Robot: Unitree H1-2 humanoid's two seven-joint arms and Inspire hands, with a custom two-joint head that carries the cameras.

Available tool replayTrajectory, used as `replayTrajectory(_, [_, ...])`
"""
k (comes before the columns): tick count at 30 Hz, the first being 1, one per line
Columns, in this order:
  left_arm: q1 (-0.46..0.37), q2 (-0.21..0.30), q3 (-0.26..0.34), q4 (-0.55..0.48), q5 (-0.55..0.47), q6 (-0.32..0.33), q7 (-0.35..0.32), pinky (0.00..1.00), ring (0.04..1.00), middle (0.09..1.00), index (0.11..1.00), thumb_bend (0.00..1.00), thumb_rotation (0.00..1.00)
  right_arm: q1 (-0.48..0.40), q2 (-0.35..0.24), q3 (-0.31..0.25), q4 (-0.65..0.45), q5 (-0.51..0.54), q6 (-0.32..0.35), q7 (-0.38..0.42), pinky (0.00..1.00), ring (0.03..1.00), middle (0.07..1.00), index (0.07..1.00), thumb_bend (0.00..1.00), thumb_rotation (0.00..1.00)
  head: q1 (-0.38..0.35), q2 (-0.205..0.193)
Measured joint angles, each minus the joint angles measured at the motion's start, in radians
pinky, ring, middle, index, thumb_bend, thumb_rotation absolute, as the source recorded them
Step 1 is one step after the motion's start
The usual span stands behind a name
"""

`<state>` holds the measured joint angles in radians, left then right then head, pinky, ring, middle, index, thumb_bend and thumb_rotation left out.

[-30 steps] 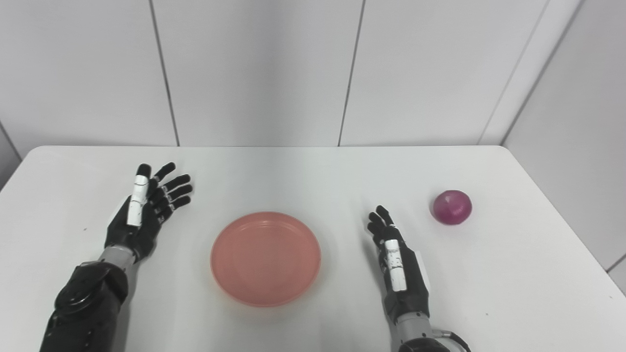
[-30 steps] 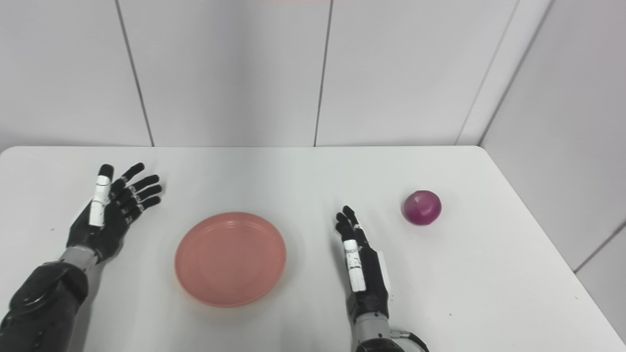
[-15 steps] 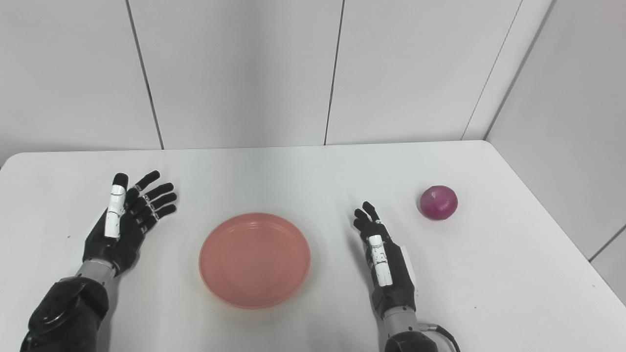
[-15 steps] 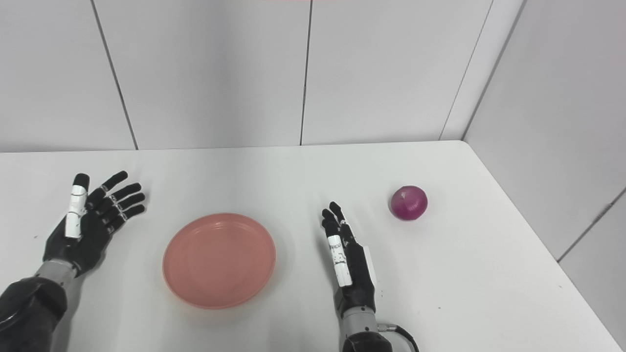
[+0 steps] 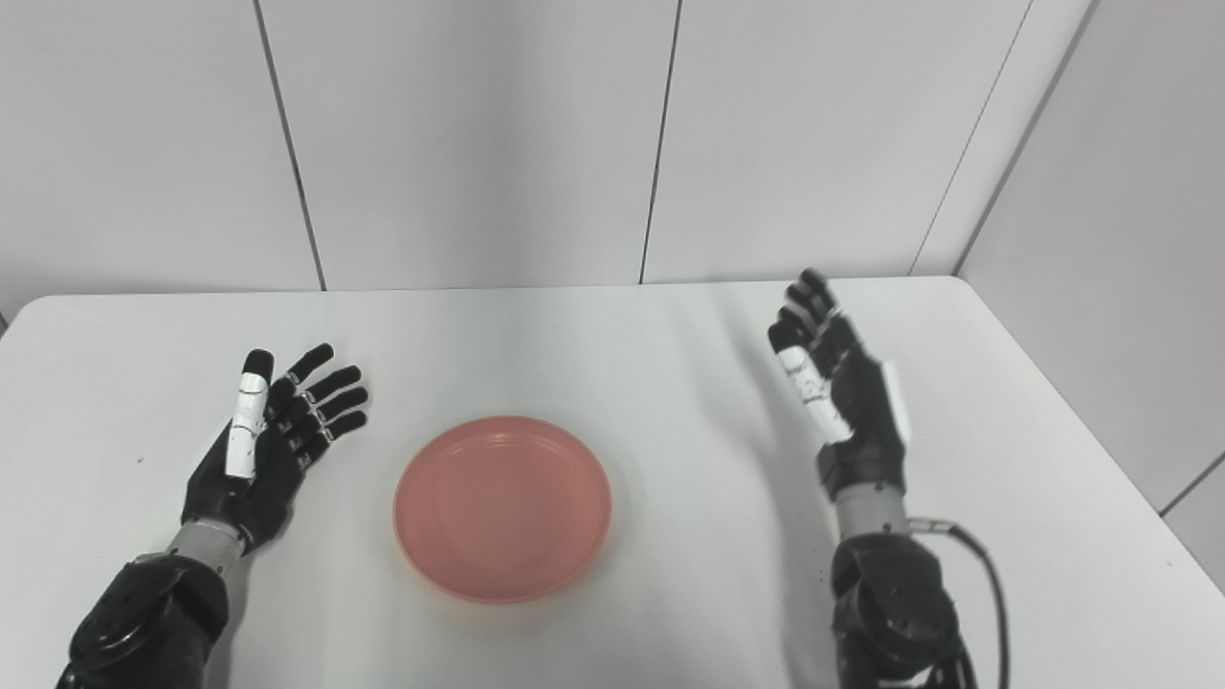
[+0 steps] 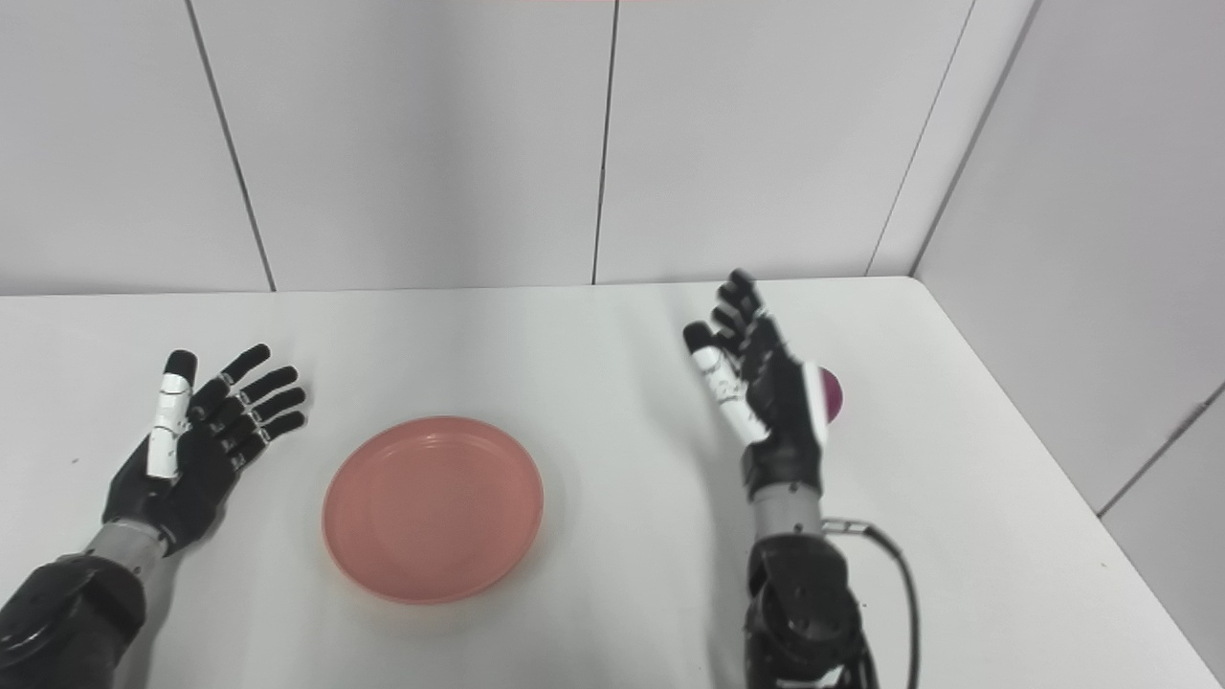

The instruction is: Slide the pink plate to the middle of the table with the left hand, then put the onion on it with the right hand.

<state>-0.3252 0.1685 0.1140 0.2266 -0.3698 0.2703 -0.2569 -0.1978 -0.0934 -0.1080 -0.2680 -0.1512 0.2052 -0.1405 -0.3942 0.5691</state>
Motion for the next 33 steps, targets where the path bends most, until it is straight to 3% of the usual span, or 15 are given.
replayTrajectory(7, [0.0,-0.004,0.003,-0.001,-0.002,0.009,0.0,0.8,0.804,0.802,0.853,0.73,0.88,-0.042,-0.097,-0.002,-0.012,-0.156,0.102,0.004,0.75,0.805,0.836,0.861,0.84,0.58,-0.012,-0.018])
replayTrajectory(13, [-0.001,-0.006,0.003,0.002,-0.01,0.009,-0.003,0.79,0.793,0.79,0.847,0.72,0.89,-0.084,-0.217,0.052,-0.01,-0.332,0.149,0.053,0.62,0.763,0.82,0.83,0.93,0.48,-0.026,-0.034])
replayTrajectory(17, [-0.001,-0.006,0.007,0.004,-0.019,0.01,-0.003,0.79,0.794,0.792,0.85,0.7,0.9,-0.096,-0.297,0.109,0.0,-0.48,0.226,0.134,0.62,0.793,0.84,0.825,0.95,0.46,-0.041,-0.046])
replayTrajectory(20, [-0.002,-0.008,0.011,0.004,-0.023,0.015,-0.003,0.79,0.788,0.787,0.845,0.69,0.9,-0.102,-0.341,0.135,0.021,-0.626,0.254,0.25,0.62,0.783,0.83,0.827,0.96,0.46,-0.043,-0.043])
replayTrajectory(23, [-0.003,-0.008,0.013,0.004,-0.023,0.019,-0.003,0.79,0.787,0.785,0.842,0.7,0.89,-0.116,-0.36,0.136,0.055,-0.758,0.261,0.368,0.61,0.763,0.81,0.805,0.98,0.41,-0.043,-0.043])
replayTrajectory(25, [-0.003,-0.008,0.013,0.004,-0.023,0.019,-0.002,0.78,0.789,0.787,0.842,0.7,0.9,-0.125,-0.364,0.142,0.072,-0.827,0.261,0.401,0.61,0.755,0.8,0.788,1.0,0.39,-0.043,-0.043])
replayTrajectory(28, [-0.007,-0.01,0.012,0.007,-0.023,0.02,-0.002,0.78,0.781,0.782,0.839,0.7,0.89,-0.133,-0.376,0.159,0.097,-0.914,0.261,0.439,0.68,0.78,0.809,0.795,1.0,0.43,-0.041,-0.046])
replayTrajectory(33, [-0.008,-0.011,0.017,0.01,-0.035,0.023,-0.002,0.77,0.776,0.78,0.841,0.7,0.89,-0.142,-0.397,0.171,0.141,-1.062,0.261,0.561,0.69,0.792,0.816,0.792,1.0,0.39,-0.04,-0.048])
